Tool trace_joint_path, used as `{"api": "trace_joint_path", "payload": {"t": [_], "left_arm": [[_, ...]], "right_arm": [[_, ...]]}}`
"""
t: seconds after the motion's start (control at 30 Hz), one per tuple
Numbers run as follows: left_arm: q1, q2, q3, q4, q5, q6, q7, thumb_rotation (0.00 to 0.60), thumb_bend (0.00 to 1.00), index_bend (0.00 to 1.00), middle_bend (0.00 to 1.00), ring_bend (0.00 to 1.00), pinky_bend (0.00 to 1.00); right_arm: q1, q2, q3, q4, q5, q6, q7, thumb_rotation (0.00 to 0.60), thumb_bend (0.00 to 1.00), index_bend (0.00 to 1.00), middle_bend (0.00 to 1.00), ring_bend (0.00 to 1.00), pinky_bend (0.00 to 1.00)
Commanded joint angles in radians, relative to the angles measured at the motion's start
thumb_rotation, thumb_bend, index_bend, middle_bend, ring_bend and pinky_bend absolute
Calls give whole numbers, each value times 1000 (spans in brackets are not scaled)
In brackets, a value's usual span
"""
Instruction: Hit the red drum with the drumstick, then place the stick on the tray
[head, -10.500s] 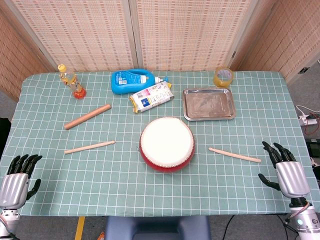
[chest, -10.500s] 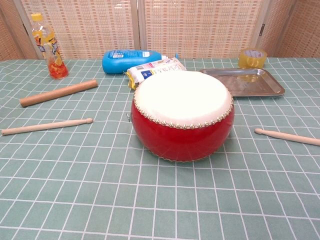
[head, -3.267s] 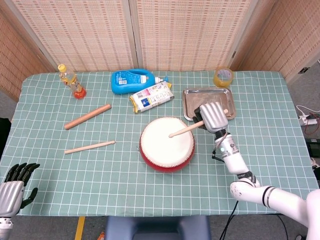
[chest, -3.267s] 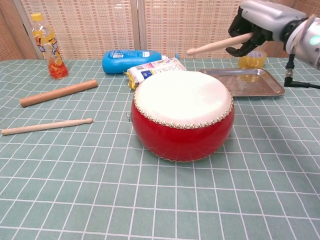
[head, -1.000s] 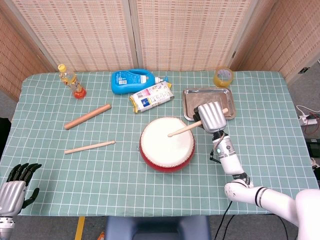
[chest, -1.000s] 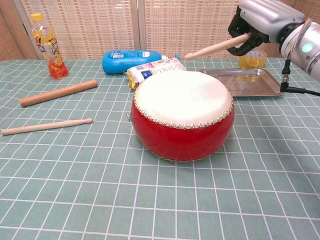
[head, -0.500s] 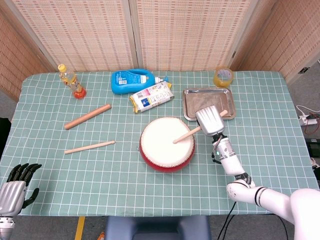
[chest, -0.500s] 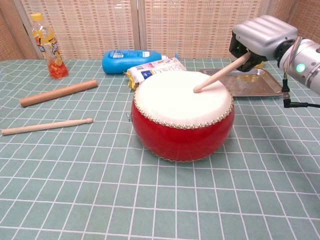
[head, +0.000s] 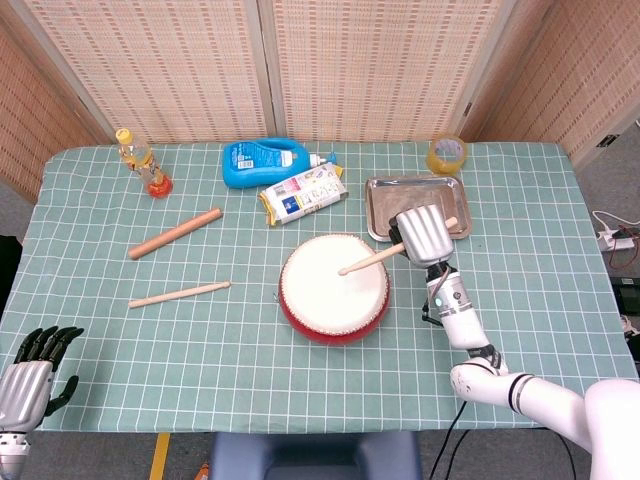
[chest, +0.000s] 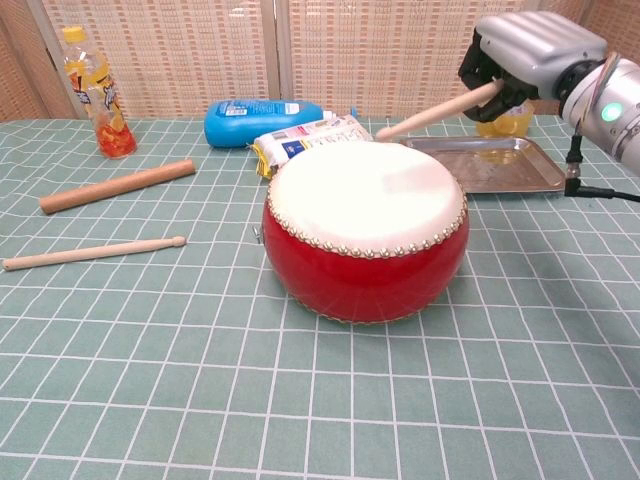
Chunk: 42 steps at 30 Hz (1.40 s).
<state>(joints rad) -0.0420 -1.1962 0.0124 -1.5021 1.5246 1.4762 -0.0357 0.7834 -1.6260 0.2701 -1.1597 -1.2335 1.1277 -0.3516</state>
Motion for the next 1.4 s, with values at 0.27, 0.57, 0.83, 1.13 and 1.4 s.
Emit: {"api": "trace_joint_path", "payload": {"t": [0.27, 0.57, 0.83, 1.13, 1.4], "left_arm": [[0, 2, 0, -3, 3, 4, 3, 600, 345, 171, 141, 75, 58], [-3, 0, 1, -7, 10, 3, 7, 600, 344, 171, 142, 75, 58], [-6, 2, 2, -13, 14, 2, 12, 600, 344, 172, 142, 75, 57], [-16, 4, 2, -29, 21, -5, 32, 600, 343, 171, 142, 75, 57], [-12, 12, 3, -50, 13, -4, 52, 600, 343, 171, 142, 75, 57]], "right_arm": [[-28, 2, 35, -42, 12, 25, 113, 600, 650, 1000, 1000, 1000, 1000], [-131, 127, 24, -157, 50, 1, 302, 600, 650, 1000, 1000, 1000, 1000], [-229, 163, -32, -77, 116, -43, 369, 600, 649, 1000, 1000, 1000, 1000], [-226, 72, -11, 139, 159, -124, 454, 600, 650, 1000, 1000, 1000, 1000], [-71, -19, 42, 328, 150, -252, 403, 600, 650, 1000, 1000, 1000, 1000]]}}
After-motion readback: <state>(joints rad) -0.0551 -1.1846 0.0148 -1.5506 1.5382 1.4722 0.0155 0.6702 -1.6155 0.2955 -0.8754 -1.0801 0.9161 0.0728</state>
